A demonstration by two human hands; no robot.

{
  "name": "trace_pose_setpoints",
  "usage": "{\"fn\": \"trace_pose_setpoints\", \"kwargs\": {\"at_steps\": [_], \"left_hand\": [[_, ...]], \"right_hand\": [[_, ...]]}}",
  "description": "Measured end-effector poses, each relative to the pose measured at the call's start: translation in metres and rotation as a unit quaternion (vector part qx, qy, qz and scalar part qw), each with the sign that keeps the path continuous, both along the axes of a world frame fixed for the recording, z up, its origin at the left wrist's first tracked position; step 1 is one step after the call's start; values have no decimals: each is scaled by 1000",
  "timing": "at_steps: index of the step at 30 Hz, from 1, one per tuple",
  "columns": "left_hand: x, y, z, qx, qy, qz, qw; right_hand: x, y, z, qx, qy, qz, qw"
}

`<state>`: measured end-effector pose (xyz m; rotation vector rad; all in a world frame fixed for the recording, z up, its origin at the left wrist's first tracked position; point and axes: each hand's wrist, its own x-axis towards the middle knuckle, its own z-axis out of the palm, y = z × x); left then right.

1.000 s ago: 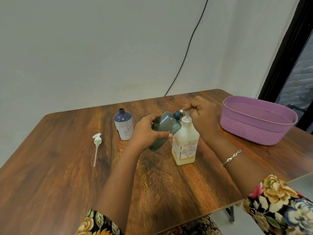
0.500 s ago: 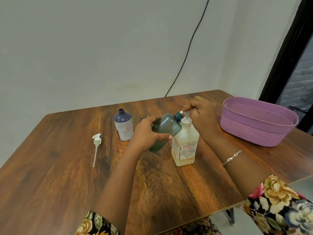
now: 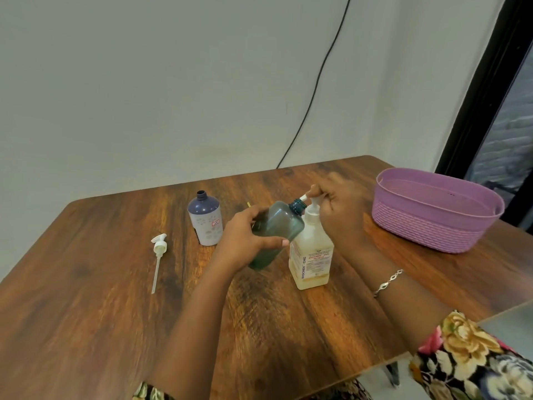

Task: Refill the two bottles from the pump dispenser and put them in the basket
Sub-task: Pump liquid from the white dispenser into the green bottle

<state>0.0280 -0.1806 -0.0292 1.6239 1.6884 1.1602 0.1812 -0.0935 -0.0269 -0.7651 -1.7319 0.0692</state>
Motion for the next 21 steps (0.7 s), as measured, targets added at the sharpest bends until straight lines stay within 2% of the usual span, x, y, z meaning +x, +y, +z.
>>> {"fn": "trace_pose_setpoints", "kwargs": {"at_steps": [3,8,16,19,21], "left_hand": [[-3,0,3,1,-1,1,1000],[-2,2,0,9,-8,-8,1000],[0,2,2,8,-8,-11,1000],[-1,1,4,11,-7,-14,1000],[0,1,4,11,-9,-15,1000]], "right_hand": [[0,3,8,0,0,10,1000],[-9,6,-11,47,5,-30,998],[-2,5,-1,9,2,5,1000],[-1,6,11,6,-34,-11,999],[-4,6,7,16,-27,-21,999]]}}
